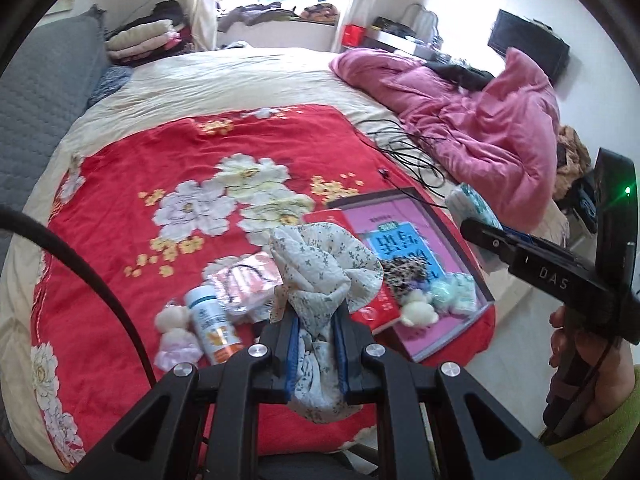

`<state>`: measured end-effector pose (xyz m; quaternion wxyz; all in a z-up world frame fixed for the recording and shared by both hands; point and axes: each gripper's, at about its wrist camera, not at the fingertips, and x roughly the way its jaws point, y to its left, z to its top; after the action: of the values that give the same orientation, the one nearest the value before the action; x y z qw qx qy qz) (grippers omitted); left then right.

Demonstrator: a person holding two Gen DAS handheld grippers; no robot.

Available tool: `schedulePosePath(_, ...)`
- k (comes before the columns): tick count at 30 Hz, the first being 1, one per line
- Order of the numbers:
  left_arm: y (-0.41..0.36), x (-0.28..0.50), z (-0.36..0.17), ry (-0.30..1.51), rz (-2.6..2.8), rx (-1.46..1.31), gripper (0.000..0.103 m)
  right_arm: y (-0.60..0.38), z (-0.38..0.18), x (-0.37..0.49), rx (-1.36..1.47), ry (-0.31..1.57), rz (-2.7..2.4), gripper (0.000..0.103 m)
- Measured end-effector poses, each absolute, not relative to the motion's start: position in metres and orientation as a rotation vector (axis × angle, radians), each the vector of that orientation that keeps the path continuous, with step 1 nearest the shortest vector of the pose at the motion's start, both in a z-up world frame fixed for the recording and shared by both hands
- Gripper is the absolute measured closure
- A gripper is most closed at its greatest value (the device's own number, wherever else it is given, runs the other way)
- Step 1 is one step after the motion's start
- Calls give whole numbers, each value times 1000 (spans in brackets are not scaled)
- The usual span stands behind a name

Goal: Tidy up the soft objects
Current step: 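Carry the white scrunchie and green tissue pack over the pink tray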

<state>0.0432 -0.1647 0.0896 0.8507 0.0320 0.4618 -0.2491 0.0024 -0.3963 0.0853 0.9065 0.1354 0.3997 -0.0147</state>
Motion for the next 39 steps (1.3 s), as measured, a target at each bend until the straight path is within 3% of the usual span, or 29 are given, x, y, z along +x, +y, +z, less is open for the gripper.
schedulePosePath(24,-282,22,87,973,-685,171,87,-491,101,-52,331,760,-134,55)
schedulePosePath(39,-326,23,42,1056,-734,226,87,-515,60,-55,338,840,-178,55)
